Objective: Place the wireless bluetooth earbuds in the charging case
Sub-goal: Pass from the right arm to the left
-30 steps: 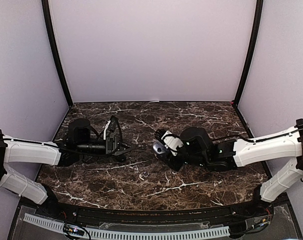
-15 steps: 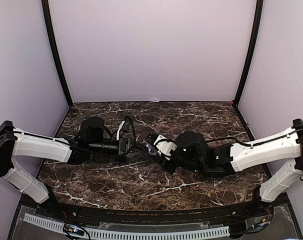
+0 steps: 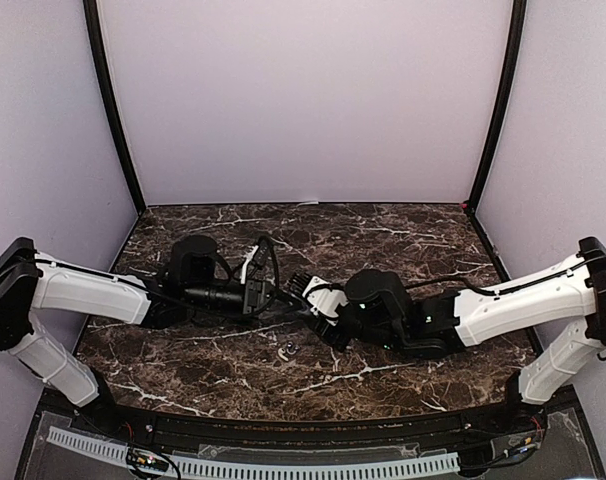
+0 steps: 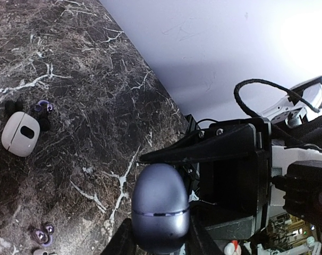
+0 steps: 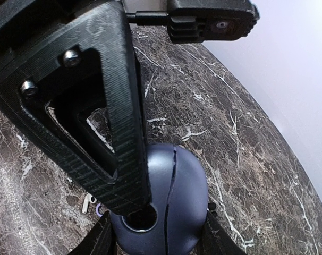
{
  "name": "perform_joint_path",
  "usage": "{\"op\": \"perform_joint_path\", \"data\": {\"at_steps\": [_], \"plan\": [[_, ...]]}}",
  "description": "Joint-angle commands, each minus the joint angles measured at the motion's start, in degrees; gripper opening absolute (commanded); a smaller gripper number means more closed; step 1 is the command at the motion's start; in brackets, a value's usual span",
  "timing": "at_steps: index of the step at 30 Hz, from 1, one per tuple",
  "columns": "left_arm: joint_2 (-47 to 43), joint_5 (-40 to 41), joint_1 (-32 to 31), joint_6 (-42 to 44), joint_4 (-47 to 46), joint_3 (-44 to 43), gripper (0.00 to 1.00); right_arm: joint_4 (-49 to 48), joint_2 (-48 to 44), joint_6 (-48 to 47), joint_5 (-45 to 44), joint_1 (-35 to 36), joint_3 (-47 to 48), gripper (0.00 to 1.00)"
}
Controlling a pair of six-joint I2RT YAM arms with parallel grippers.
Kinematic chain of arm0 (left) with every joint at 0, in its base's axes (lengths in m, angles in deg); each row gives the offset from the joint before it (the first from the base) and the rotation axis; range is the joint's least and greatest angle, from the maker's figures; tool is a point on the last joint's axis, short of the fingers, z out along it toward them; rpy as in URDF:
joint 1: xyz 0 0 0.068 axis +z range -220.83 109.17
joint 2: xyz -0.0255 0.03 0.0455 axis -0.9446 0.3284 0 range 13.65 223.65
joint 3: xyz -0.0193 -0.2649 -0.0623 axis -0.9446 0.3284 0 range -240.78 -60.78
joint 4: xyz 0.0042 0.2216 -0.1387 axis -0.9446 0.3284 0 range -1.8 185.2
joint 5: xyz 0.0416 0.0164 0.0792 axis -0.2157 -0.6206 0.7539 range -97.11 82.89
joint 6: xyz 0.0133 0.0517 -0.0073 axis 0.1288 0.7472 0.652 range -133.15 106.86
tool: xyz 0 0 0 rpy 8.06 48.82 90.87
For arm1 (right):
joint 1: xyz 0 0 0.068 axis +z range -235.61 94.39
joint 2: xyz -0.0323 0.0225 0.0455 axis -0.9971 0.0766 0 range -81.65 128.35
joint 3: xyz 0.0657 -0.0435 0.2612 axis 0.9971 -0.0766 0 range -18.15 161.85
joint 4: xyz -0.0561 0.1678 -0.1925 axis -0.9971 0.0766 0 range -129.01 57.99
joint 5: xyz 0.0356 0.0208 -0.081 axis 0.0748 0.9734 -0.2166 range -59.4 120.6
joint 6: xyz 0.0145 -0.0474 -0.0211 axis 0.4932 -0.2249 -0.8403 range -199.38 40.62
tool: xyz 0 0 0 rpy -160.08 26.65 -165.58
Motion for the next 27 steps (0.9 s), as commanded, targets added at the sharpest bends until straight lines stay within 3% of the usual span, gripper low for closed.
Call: {"op": "perform_joint_path", "data": {"at_steps": [1, 4, 9, 14, 21, 27], "plan": [[0.1, -1.5, -0.4, 1.1, 0.1, -1.6, 0.2, -2.4, 0.2, -0.5, -0.7, 0.8, 1.7, 0.43], [0.0, -1.6, -0.4, 2.7, 0.0, -1.4, 0.12, -1.5, -0.6, -0.2, 0.2, 1.0, 0.8, 0.55], [-2.0, -0.4, -0.4, 12.0, 0.7, 0.4, 0.1, -2.7, -6.9, 1.9, 4.7, 0.6, -4.9, 0.76], [-5.6, -2.2, -0.4, 23.1, -1.9, 3.5, 0.1, -1.0, -13.8, 8.2, 18.4, -3.3, -7.6, 0.81], [-11.8, -6.7, -0.4, 32.6, -22.5, 15.3, 0.09, -1.5, -15.2, 15.2, 35.4, -8.0, -6.4, 0.79], [-13.4, -6.8, -0.4, 37.8, -18.6, 14.4, 0.09, -4.1, -12.2, 16.1, 41.8, -8.8, -4.5, 0.78]]}}
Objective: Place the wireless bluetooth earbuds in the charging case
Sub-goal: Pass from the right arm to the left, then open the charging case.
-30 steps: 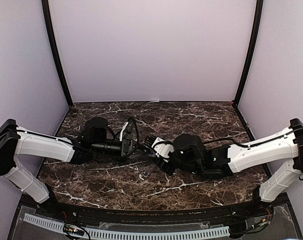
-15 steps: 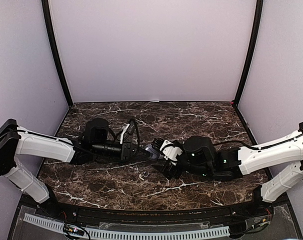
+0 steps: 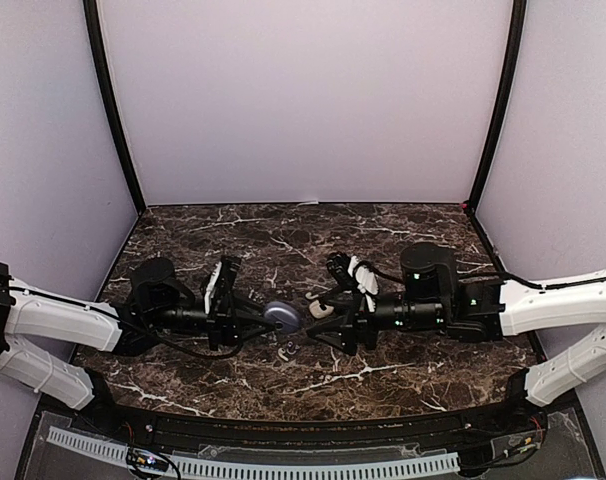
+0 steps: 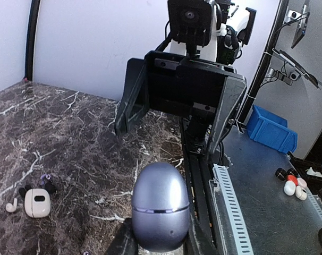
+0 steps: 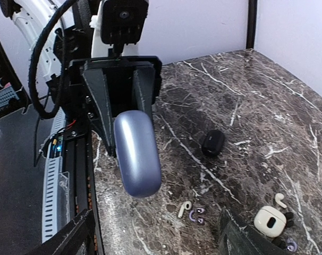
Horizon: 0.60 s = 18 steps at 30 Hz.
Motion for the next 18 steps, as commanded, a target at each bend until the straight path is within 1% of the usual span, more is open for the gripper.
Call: {"op": "perform_joint_path", "data": {"at_steps": [1, 5, 14, 18], "plan": [[-1.7, -1.9, -0.1, 5.9, -2.4, -1.1, 0.09, -4.0, 3.0, 2.1, 8.2, -0.5, 2.9, 0.78], [-1.6, -2.4, -0.1, 5.6, -4.1, -0.1, 0.09, -4.6, 6.1, 2.0, 9.8, -0.4, 5.0, 0.76], [-1.2, -4.0, -0.2, 6.4, -1.4, -1.3, 0.09, -6.0, 10.3, 2.2, 8.7, -0.5, 8.8, 0.73], [-1.1, -7.5, -0.1, 8.2, -1.6, -1.0, 0.09, -6.6, 11.1, 2.9, 8.9, -1.2, 9.5, 0.7]]}}
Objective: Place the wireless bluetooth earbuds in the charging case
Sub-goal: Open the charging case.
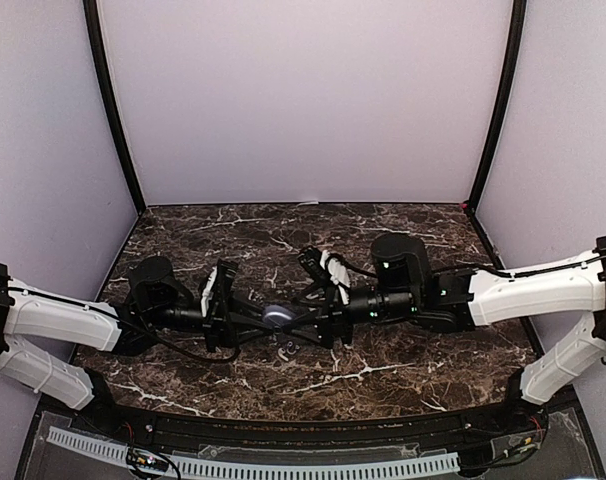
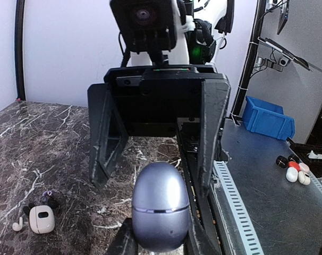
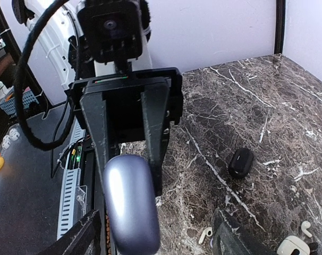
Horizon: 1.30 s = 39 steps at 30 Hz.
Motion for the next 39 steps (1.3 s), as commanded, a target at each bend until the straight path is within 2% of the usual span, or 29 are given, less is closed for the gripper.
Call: {"op": "perform_joint_path", "data": {"at_steps": [1, 13, 18, 24, 28, 33, 36, 39], "plan": [[-0.5, -5.0, -0.1, 2.8, -0.6, -0.8, 0.09, -3.1, 1.1, 1.1, 0.4, -1.3, 2.4, 0.69], [-0.6, -7.6, -0.1, 3.4, -2.9, 0.2, 0.08, -6.3, -2.4, 8.1, -1.5, -8.9, -2.3, 0.62], [-0.4, -4.5, -0.1, 3.3, -3.2, 0.6, 0.08, -6.4, -3.7, 8.6, -1.3, -9.8, -3.4, 0.62], [0.0, 4.3, -0.1, 2.0, -4.7, 1.7, 0.08, -5.0, -6.9, 8.1, -5.2, -10.1, -5.8, 0.6], [-1.2, 11.9, 0.2, 1.3, -5.7, 3.4, 0.08, 1.2, -8.5, 8.3, -14.5, -10.2, -6.9, 0.53], [-1.4, 12.8, 3.2, -1.3, -10.9, 6.8, 0.08, 14.5, -6.5, 6.4, -23.5, -10.9, -4.2, 0.51], [-1.4, 11.6, 5.7, -3.0, -16.3, 9.5, 0.08, 20.0, -3.3, 6.1, -23.5, -11.9, -2.0, 0.47], [-2.3, 12.3, 6.8, -2.1, -18.8, 11.9, 0.08, 19.9, -0.8, 5.5, -18.7, -11.9, -1.5, 0.45]]}}
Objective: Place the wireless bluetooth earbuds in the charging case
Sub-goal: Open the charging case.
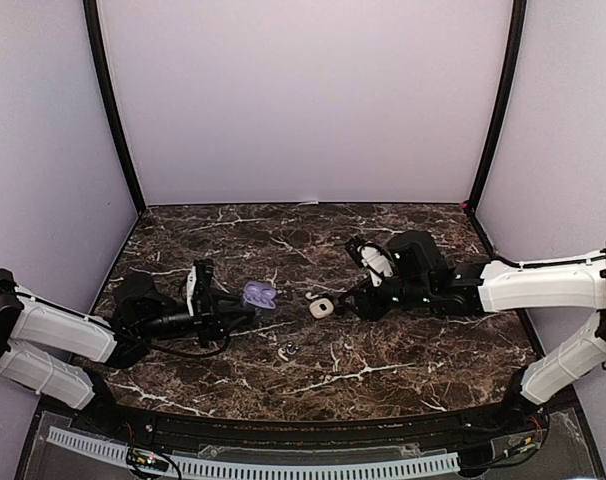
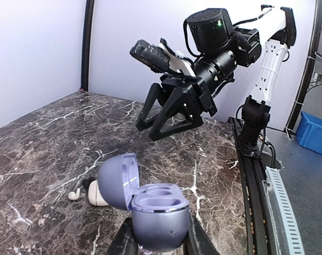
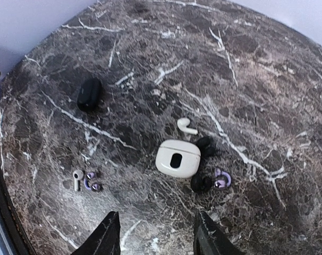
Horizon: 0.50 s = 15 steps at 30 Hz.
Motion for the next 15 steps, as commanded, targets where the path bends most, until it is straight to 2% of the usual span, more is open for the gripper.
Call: {"op": "perform_joint_path", "data": {"at_steps": [1, 7, 15], "plan": [[-2.8, 1.7, 1.5, 0.0, -7.7, 3.2, 0.08, 4.3, 3.6, -1.0, 2.9, -0.5, 2.2, 0.45], [-4.6, 5.3, 1.6, 1.9, -7.2, 5.2, 0.08, 3.9, 12.1, -2.4, 8.5, 2.3, 6.7, 0.36], [-6.3, 8.0, 1.8, 2.3, -7.2, 6.0, 0.08, 3.6, 21.8, -7.4, 0.8, 10.7, 13.8, 0.33]]}}
